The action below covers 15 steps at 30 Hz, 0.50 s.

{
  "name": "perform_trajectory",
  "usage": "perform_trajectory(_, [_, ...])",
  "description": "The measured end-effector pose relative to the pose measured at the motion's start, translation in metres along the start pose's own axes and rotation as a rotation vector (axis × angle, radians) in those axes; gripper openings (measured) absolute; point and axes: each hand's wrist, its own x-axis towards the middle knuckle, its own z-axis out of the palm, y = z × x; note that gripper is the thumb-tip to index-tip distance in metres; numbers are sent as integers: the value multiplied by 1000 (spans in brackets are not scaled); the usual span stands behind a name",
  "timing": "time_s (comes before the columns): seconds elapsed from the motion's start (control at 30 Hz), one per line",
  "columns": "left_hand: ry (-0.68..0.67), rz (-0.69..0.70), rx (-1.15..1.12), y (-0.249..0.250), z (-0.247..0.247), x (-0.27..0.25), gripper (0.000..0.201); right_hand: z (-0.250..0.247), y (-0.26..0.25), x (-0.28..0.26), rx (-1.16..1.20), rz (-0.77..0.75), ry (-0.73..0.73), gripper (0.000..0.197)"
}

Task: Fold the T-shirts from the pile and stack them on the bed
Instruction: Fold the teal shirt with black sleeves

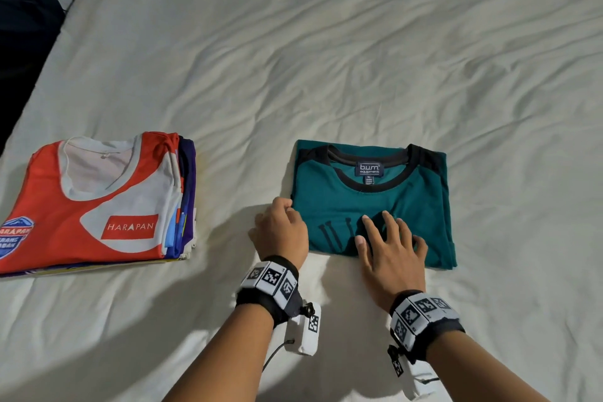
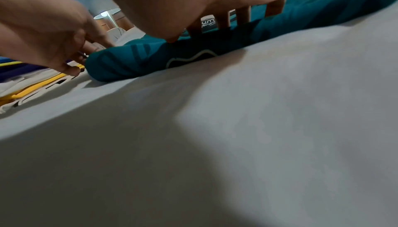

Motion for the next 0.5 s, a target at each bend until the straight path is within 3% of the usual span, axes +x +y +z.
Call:
perform_trajectory(0.13, [-63, 49, 154, 25, 4, 18, 33, -11, 13, 17, 55, 19, 79, 49])
perform_trajectory(0.3, [-119, 48, 165, 40, 6, 65, 41, -31, 47, 52, 208, 232, 155, 46])
perform_trajectory(0.5, [-147, 89, 125, 56, 10, 95, 21, -59, 73, 107, 389, 390, 203, 49])
